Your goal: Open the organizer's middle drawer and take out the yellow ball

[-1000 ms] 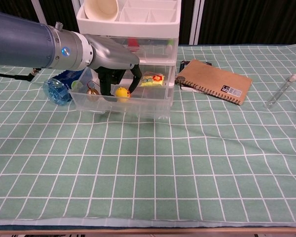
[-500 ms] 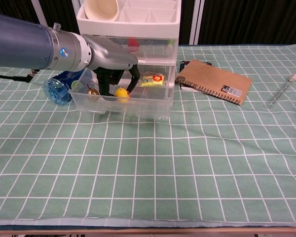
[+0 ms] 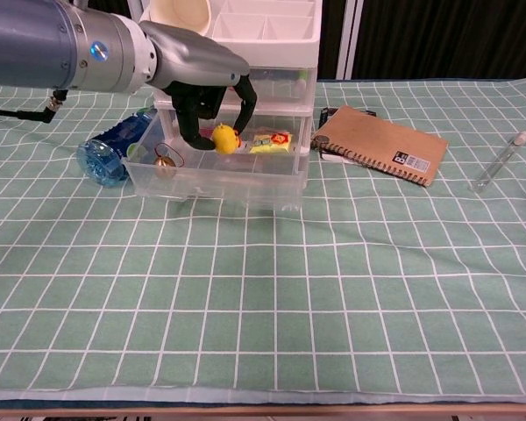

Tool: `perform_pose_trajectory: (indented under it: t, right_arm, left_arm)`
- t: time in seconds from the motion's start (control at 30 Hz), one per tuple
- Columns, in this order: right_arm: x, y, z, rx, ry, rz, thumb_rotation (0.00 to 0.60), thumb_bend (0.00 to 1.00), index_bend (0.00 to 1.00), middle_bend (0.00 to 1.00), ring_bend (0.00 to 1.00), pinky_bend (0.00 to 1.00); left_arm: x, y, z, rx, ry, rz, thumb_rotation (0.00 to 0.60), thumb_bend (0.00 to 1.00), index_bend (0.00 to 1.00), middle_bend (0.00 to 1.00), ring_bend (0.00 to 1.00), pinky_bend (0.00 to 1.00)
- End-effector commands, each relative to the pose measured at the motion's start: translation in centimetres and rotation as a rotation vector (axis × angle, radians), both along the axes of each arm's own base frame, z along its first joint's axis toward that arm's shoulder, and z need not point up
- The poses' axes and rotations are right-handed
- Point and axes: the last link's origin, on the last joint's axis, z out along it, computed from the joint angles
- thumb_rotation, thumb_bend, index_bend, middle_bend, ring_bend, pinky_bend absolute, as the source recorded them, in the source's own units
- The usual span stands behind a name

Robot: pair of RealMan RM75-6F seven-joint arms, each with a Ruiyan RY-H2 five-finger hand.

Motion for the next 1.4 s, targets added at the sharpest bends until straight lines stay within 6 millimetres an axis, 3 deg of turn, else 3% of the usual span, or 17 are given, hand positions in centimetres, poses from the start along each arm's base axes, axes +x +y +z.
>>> perform_pose_trajectory:
  t: [0.03, 0.27, 0.43, 0.63, 0.83, 1.07, 1.4]
  right_arm:
    - [0.0, 0.0, 0.0, -0.001, 0.001, 0.001, 0.600, 0.09, 0.00, 0.00, 0.00, 0.23]
    - [0.0, 0.0, 0.0, 0.000, 0.010, 0.004, 0.600, 0.09, 0.00, 0.00, 0.00, 0.23]
    - [0.1, 0.1, 0.0, 0.002, 0.017, 0.009, 0.600, 0.09, 0.00, 0.00, 0.00, 0.23]
    - [0.1, 0.1, -0.1, 0.000, 0.019, 0.011, 0.600, 0.09, 0.00, 0.00, 0.00, 0.23]
    - [0.2, 0.2, -0.1, -0.001, 0.020, 0.013, 0.600, 0.09, 0.00, 0.00, 0.00, 0.23]
    - [0.2, 0.2, 0.0, -0.006, 0.015, 0.008, 0.600, 0.09, 0.00, 0.00, 0.00, 0.23]
    - [0.1, 0.1, 0.1, -0.006, 0.013, 0.007, 0.600, 0.09, 0.00, 0.00, 0.00, 0.23]
  left_arm:
    - [0.5, -0.3, 1.5, 0.018, -0.037, -0.010, 0.600, 0.35, 0.51, 1.00, 1.00, 1.00]
    - [-0.7, -2.6, 4.1, 0.025, -0.084, 0.007, 0.600, 0.36, 0.52, 1.00, 1.00, 1.00]
    - [-3.5, -5.4, 5.8, 0.019, -0.093, 0.042, 0.600, 0.35, 0.52, 1.00, 1.00, 1.00]
    - [-6.7, -8.3, 6.5, -0.007, -0.074, 0.074, 0.600, 0.35, 0.52, 1.00, 1.00, 1.00]
    - [-9.6, -10.1, 5.0, -0.048, -0.022, 0.089, 0.600, 0.36, 0.52, 1.00, 1.00, 1.00]
    - [-11.7, -10.3, 2.0, -0.070, 0.022, 0.110, 0.600, 0.36, 0.52, 1.00, 1.00, 1.00]
    - [-12.7, -10.4, -1.5, -0.091, 0.076, 0.119, 0.600, 0.34, 0.52, 1.00, 1.00, 1.00]
